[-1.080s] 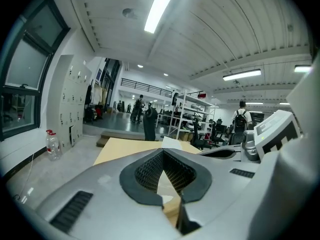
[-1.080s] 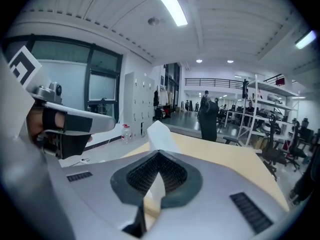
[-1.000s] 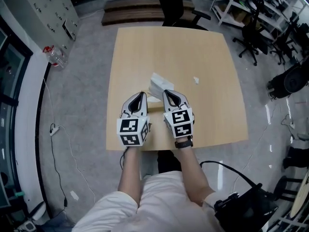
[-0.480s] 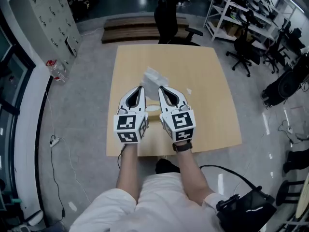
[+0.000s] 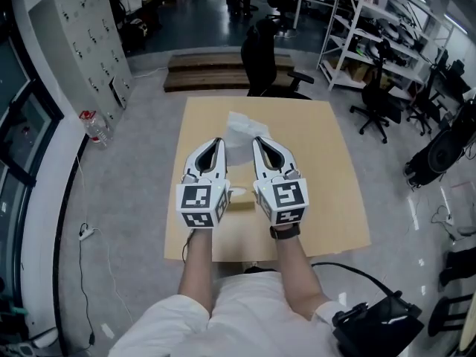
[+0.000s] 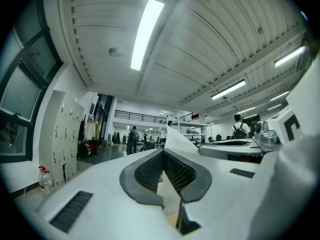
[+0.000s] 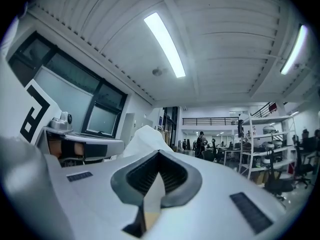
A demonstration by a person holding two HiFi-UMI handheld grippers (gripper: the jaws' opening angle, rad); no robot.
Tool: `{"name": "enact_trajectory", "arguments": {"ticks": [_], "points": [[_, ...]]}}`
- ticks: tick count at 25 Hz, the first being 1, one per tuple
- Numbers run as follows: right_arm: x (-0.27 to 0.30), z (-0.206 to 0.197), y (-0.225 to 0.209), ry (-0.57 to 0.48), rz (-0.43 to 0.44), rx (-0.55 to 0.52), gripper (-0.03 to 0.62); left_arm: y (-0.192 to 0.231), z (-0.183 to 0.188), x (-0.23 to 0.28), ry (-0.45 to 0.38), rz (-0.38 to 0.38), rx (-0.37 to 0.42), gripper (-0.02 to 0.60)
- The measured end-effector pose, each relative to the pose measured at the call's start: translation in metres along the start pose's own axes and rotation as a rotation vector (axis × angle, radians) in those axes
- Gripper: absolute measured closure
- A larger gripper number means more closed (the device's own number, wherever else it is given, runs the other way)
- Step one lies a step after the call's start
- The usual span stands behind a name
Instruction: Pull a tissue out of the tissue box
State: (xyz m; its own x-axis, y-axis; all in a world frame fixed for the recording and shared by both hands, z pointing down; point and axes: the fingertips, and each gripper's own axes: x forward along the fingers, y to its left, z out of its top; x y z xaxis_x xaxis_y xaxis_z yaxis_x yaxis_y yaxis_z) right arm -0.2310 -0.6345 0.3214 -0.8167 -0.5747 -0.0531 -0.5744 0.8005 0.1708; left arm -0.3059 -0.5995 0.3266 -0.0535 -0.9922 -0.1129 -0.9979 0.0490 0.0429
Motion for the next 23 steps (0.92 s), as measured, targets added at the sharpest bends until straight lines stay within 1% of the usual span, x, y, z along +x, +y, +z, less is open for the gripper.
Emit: {"name": "enact_trajectory", "arguments": {"ticks": [7,11,13,17,23], "points": [[0.019,0.007,-0.016,-0.032,0.004,0.0,0.591,0.002,0.005,0.017,-0.014,-0.001,0.014,0.58],[0.025,0.008,-0.025,-0.049,-0.001,-0.007,0.591,0.0,0.009,0.024,-0.023,-0.003,0.038,0.58],[0.031,0.008,-0.024,-0.049,0.002,-0.011,0.591,0.005,0.011,0.028,-0.025,0.001,0.048,0.58],[0.043,0.007,-0.03,-0.051,0.004,-0.022,0.591,0.011,0.01,0.044,-0.024,-0.001,0.042,0.58],[0.059,0.004,-0.046,-0.055,-0.004,-0.014,0.591,0.007,0.006,0.062,-0.016,-0.018,0.083,0.58]]}}
